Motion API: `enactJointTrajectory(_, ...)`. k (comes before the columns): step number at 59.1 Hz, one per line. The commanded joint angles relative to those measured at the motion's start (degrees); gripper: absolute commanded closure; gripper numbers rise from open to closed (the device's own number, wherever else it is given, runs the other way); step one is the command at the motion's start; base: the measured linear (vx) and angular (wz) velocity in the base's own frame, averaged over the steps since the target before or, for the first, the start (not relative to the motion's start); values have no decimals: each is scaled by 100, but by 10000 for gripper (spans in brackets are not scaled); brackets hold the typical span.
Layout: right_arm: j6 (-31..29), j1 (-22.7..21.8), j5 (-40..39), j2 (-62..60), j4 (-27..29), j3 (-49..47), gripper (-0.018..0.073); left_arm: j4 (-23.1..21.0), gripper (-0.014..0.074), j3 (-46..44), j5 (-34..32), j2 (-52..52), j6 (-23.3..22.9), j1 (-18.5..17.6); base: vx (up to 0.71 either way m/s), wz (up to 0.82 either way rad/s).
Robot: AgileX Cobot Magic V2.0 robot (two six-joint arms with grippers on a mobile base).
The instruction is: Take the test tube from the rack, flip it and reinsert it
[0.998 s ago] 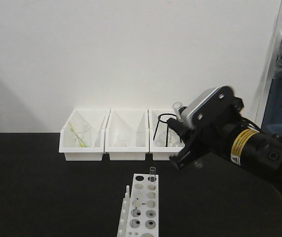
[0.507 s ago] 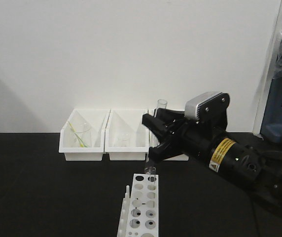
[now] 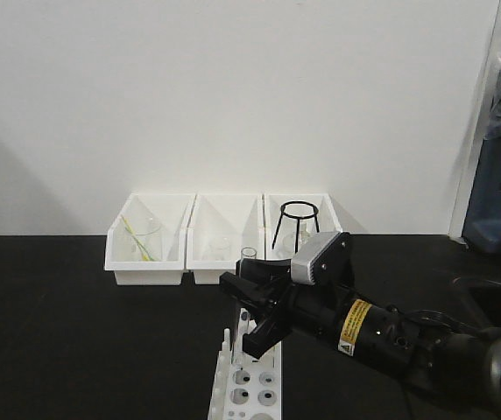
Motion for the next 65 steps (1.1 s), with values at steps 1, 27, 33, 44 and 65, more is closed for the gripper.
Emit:
enactJointTrajectory(1,-205,-24,-494,-234,184,-168,570,-27,603,-23,-471,-42,-56,-1,0,0)
enactJointTrajectory(27,-365,-709,-1916,-332,515,632,570,-27,603,-23,-473,-42,-56,-1,0,0)
enactJointTrajectory(33,-365,-627,-1840,-320,544,536,570,-27,603,-23,-473,-42,-56,-1,0,0)
enactJointTrajectory(44,-372,-281,-1320,-308,394,92,570,-27,603,-23,-473,-42,-56,-1,0,0)
enactJointTrajectory(65,-310,-145,-623,-156,267,-103,570,-27,603,-23,-473,-42,-56,-1,0,0)
